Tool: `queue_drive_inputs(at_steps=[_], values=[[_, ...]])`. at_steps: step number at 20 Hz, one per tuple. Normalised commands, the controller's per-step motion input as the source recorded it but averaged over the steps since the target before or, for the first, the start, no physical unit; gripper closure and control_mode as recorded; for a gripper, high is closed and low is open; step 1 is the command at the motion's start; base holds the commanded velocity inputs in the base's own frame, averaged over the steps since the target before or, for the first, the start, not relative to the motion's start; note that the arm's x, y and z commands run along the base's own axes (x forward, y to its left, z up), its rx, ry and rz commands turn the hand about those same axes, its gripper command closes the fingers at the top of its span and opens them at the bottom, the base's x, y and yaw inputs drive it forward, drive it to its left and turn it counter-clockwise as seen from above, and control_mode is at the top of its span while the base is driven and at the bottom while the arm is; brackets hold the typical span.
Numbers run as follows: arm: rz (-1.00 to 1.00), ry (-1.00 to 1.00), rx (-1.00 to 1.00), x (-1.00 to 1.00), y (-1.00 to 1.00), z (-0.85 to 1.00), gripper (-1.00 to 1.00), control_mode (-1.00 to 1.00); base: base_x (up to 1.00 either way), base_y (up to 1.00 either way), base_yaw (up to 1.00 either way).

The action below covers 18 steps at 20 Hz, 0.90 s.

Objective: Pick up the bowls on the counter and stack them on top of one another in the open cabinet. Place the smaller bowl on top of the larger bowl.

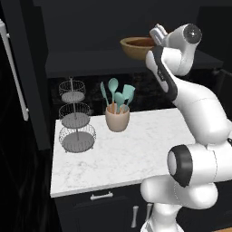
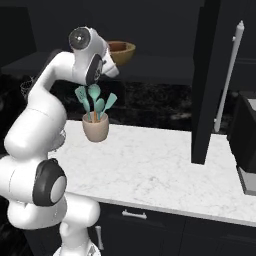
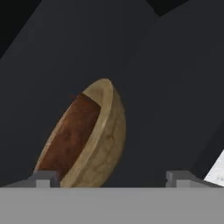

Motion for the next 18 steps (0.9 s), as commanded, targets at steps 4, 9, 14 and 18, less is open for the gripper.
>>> queue_drive_inputs(at_steps=[4,9,14,18], values=[[0.00,-0.30,0.02,-1.00,-0.16,-0.29,-1.00,-1.00,0.00,0.00,0.00],[0.00,-0.07,0.00,-1.00,-0.29,-0.48,-1.00,-1.00,0.00,0.00,0.00],[0.00,0.10,-0.04,-1.00,-0.32,-0.89,-1.00,-1.00,0.00,0.00,0.00],[0.00,0.52,-0.24,-1.00,-0.17,-1.00,-1.00,-1.00,0.00,0.00,0.00]])
